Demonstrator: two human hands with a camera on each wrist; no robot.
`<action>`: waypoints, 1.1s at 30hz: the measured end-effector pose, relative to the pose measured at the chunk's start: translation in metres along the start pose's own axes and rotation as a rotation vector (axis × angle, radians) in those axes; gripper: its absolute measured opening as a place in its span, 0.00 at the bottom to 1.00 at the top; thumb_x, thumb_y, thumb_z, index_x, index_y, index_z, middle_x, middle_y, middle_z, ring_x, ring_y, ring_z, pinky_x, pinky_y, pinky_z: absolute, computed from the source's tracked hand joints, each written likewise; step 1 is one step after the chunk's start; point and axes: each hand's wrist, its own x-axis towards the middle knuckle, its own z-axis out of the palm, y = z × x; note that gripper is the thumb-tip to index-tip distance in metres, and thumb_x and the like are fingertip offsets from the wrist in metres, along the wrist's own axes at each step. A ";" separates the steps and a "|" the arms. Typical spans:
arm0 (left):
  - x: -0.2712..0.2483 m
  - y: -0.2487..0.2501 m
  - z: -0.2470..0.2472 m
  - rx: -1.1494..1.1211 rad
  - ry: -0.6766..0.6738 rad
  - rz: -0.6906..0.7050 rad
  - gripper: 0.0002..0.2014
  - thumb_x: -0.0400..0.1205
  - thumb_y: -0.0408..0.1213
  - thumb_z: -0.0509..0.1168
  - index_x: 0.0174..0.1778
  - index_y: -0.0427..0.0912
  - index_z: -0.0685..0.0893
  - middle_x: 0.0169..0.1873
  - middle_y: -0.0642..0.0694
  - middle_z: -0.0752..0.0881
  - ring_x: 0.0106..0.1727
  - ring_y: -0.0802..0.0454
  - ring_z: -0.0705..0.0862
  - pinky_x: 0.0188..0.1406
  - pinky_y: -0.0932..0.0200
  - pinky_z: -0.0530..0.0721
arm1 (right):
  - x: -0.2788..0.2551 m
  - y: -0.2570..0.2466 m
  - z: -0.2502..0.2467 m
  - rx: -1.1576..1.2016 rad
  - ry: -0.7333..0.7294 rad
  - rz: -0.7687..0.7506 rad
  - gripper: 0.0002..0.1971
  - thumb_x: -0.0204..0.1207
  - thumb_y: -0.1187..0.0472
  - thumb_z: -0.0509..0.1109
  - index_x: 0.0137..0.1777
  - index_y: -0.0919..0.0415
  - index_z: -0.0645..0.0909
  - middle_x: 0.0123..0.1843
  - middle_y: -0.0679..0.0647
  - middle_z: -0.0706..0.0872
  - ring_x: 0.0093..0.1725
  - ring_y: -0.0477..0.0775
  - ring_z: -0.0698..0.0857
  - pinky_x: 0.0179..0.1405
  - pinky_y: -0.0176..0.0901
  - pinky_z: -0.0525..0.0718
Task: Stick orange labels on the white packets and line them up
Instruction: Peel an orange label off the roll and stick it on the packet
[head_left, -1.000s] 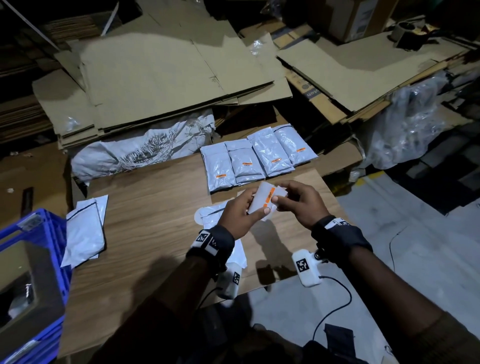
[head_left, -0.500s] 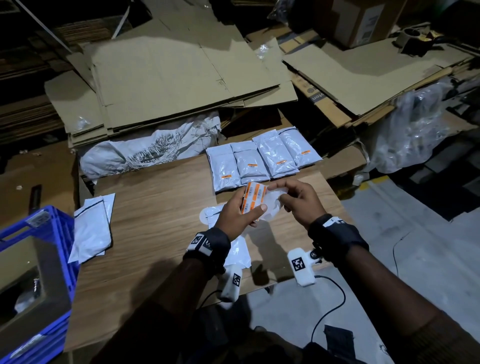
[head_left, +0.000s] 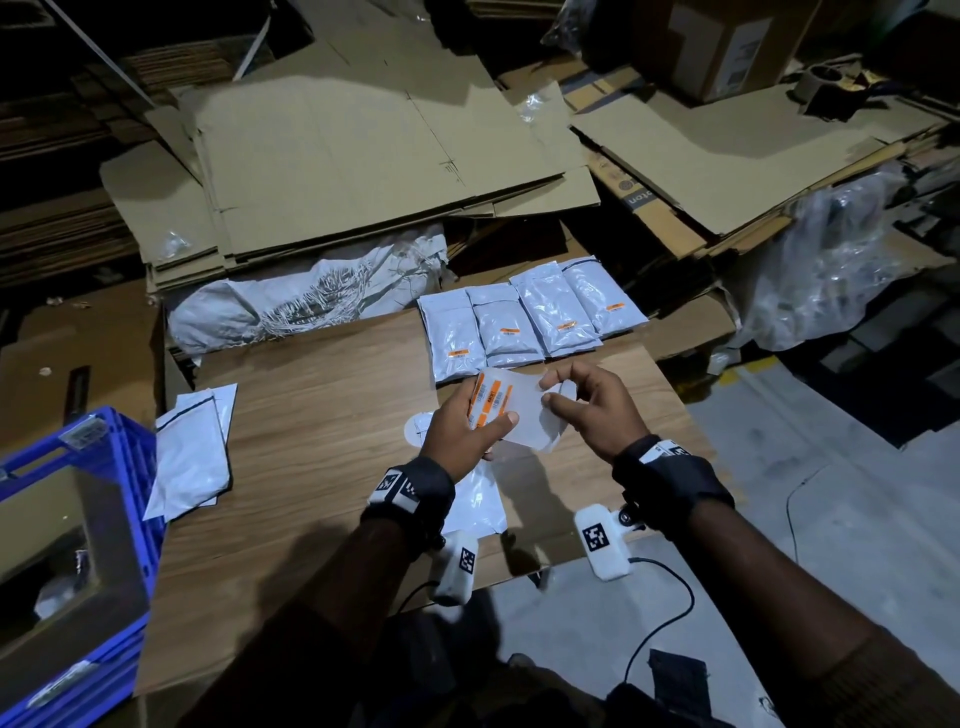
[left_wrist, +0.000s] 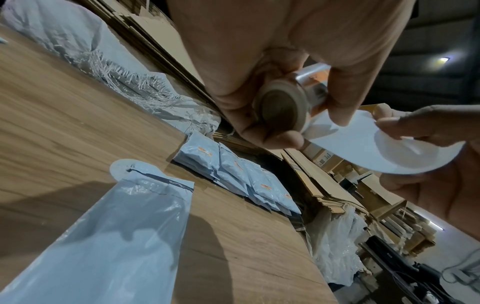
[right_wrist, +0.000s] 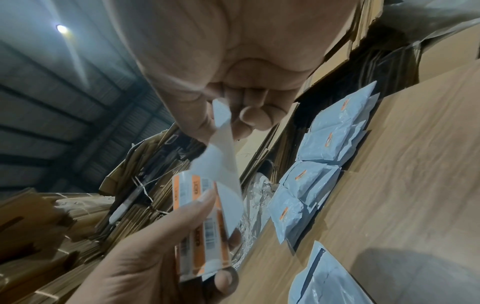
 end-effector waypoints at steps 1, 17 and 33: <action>0.000 -0.001 -0.001 0.014 0.005 0.017 0.22 0.80 0.44 0.77 0.69 0.52 0.80 0.54 0.51 0.88 0.46 0.54 0.88 0.32 0.58 0.87 | -0.001 0.001 0.000 -0.022 0.004 -0.015 0.10 0.73 0.65 0.75 0.51 0.51 0.87 0.47 0.50 0.89 0.39 0.53 0.82 0.43 0.52 0.83; -0.006 -0.006 -0.004 0.453 -0.060 0.407 0.27 0.73 0.37 0.79 0.67 0.56 0.85 0.57 0.54 0.87 0.58 0.53 0.84 0.57 0.50 0.84 | -0.018 -0.026 0.004 -0.106 -0.066 0.068 0.06 0.84 0.49 0.74 0.53 0.48 0.89 0.34 0.54 0.91 0.34 0.51 0.89 0.38 0.47 0.85; -0.003 -0.012 0.000 0.168 0.027 0.277 0.45 0.69 0.33 0.85 0.81 0.51 0.71 0.69 0.50 0.75 0.70 0.56 0.79 0.65 0.62 0.83 | -0.023 0.000 0.021 0.285 0.007 0.301 0.16 0.72 0.66 0.85 0.59 0.62 0.89 0.55 0.68 0.90 0.44 0.55 0.90 0.47 0.51 0.92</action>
